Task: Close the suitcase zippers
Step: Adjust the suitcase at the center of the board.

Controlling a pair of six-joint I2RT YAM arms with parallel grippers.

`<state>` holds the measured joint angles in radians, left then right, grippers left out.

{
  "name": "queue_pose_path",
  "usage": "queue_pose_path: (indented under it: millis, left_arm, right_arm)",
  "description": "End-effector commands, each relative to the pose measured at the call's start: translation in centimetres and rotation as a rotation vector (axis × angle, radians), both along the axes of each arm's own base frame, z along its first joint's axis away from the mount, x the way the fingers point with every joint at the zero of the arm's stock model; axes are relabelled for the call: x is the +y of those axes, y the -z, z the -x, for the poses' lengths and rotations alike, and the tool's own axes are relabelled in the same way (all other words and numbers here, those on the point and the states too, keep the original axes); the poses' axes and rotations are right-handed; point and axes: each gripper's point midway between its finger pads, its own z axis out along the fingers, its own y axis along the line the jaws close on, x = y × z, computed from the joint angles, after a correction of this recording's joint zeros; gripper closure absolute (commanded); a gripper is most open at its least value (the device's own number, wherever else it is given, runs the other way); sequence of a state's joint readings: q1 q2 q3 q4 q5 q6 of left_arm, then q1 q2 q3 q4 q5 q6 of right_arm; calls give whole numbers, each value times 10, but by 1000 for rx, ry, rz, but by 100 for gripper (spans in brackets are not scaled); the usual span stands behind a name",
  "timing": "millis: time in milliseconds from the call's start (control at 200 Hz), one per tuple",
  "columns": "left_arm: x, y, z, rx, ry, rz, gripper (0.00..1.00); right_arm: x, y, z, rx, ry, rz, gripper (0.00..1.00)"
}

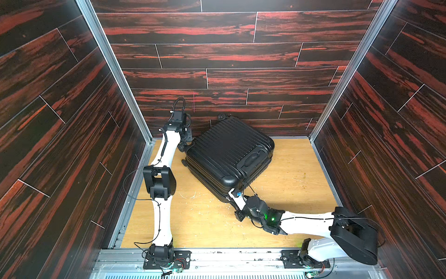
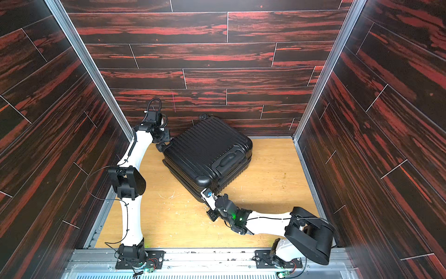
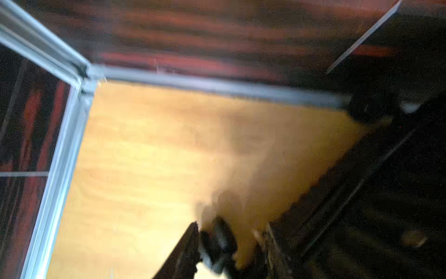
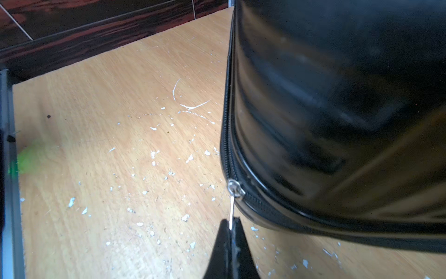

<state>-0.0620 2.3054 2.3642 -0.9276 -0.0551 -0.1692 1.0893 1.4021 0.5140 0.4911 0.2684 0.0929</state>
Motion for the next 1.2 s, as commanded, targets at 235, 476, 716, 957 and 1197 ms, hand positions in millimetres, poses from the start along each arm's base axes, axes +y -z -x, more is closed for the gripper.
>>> queue_pose_path:
  millis: [235,476,716,957,1197]
  left_arm:
    - [-17,37,107,337,155,40,66]
    - [-21,38,165,318,175,83,67]
    - [-28,41,218,379,206,138,66]
    - [-43,37,262,380,236,240,66]
    - [-57,19,290,324,283,325,63]
  right_arm:
    - [-41,3,-1,-18,104,75,100]
    - [-83,-2,-18,18,233,62,100]
    - [-121,-4,-55,58,383,59,100]
    - [-141,-13,-97,58,412,17,100]
    - [-154,-9,-133,69,439,25,100]
